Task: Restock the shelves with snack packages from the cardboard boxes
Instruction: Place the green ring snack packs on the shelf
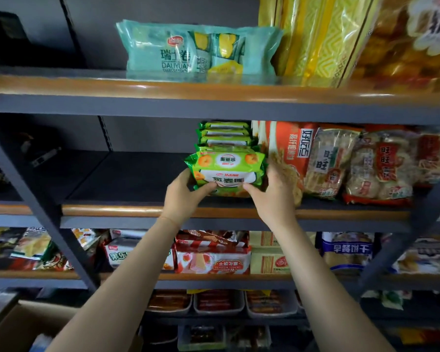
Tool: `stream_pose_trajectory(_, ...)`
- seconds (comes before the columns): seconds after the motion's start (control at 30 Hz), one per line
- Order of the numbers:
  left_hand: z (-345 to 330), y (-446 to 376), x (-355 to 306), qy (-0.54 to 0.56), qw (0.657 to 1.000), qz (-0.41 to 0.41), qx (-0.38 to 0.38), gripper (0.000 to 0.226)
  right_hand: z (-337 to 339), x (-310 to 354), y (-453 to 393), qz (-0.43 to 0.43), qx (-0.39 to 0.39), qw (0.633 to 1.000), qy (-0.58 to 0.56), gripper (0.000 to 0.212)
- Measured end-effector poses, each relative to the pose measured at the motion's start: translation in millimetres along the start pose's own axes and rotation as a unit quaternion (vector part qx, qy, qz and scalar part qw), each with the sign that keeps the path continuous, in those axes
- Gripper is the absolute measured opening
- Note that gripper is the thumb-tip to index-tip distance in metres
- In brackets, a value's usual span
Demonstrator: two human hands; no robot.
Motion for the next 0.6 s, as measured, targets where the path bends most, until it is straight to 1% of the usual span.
stream_pose_trajectory(0.1,-3,-6,7,-0.009,0.999,0.035,0.011,0.034,-11,-12,4,-0.027,0.04,0.999,0.017,0.058)
stream_pose_trajectory(0.17,-5,-11,10,-0.031,0.998,0.053,0.014,0.032,-14,-15,7,-0.043,0.032,0.998,0.013,0.059)
stream_pose_trajectory(0.23,-7,-14,12,-0.047,0.997,0.064,0.006,0.032,-13,-11,13,-0.036,-0.021,0.999,0.002,0.07)
stream_pose_trajectory(0.27,-8,-14,11,-0.056,0.996,0.069,0.003,0.034,-11,-6,18,-0.02,-0.054,0.998,0.017,0.073)
stream_pose_trajectory(0.33,-11,-18,13,-0.067,0.994,0.087,0.003,0.039,-6,8,26,0.05,-0.116,0.987,0.101,0.069)
stream_pose_trajectory(0.37,-12,-21,14,-0.07,0.993,0.096,0.005,0.043,-8,15,28,0.096,-0.127,0.976,0.149,0.066)
stream_pose_trajectory(0.4,-13,-24,12,-0.072,0.993,0.098,0.01,0.048,-12,20,28,0.135,-0.12,0.965,0.192,0.066)
stream_pose_trajectory(0.43,-14,-27,10,-0.068,0.993,0.097,0.02,0.057,-19,20,26,0.158,-0.096,0.956,0.227,0.071)
stream_pose_trajectory(0.53,-19,-30,-1,-0.048,0.992,0.1,0.053,0.09,-37,8,16,0.175,-0.007,0.935,0.309,0.093)
stream_pose_trajectory(0.6,-21,-32,-4,-0.021,0.99,0.12,0.064,0.099,-42,0,6,0.176,0.031,0.925,0.335,0.103)
Point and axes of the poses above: each hand's wrist, its own y-axis away from the middle knuckle, its own z-axis out of the back of the hand, x = y × z, the point moved 5 cm from there along -y, towards the middle knuckle, and after that the axes turned 8 degrees about z, right-handed, at the moved point
